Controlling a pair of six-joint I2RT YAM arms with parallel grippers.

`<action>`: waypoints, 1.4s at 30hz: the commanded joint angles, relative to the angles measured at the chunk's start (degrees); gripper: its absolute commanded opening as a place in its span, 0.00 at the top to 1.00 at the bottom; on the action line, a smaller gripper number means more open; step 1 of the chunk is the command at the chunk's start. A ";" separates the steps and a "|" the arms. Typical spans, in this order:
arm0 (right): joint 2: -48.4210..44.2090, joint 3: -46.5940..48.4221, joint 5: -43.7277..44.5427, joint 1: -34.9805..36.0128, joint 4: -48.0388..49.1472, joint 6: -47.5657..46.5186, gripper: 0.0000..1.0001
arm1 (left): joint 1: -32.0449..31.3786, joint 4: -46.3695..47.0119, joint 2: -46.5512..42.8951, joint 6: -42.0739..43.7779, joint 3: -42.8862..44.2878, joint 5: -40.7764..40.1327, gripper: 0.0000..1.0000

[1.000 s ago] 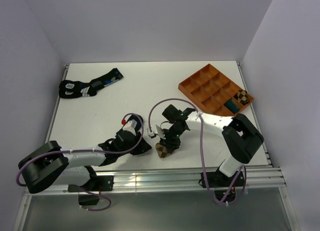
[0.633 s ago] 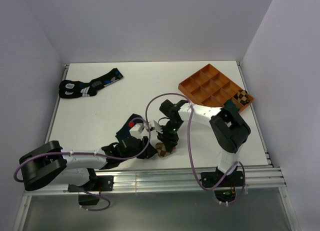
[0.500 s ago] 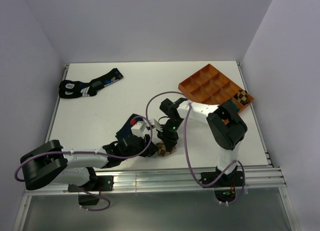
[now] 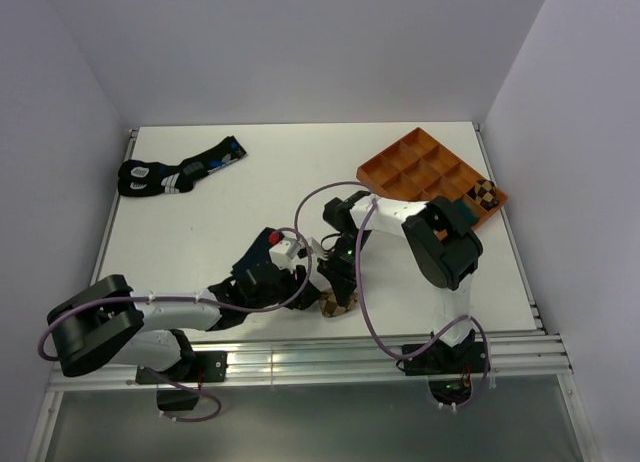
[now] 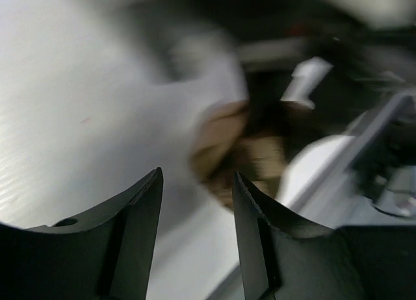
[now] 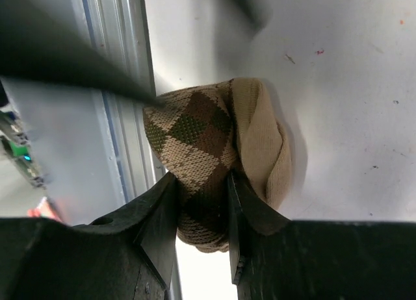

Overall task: Roll the socks
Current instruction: Roll the sock at the center of the board.

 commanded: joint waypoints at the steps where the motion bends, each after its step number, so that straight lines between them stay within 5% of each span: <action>1: 3.52 -0.37 8.52 0.83 2.96 1.90 0.74 | 0.12 9.84 -3.65 5.36 1.15 8.06 0.48; 30: 3.61 -1.16 8.08 -1.46 4.98 5.51 0.74 | -2.52 16.71 10.40 3.34 2.20 7.72 0.49; 33: 3.61 -1.16 7.81 -1.55 5.25 6.12 0.71 | -2.52 16.19 11.90 2.20 2.29 7.11 0.57; 38: 2.12 -2.03 8.16 -1.81 7.53 7.96 0.56 | -2.52 14.08 14.10 0.53 2.82 7.19 0.92; 42: 0.19 -2.21 8.60 -2.77 9.11 9.46 0.52 | -2.52 13.02 15.77 -0.18 2.91 8.07 1.00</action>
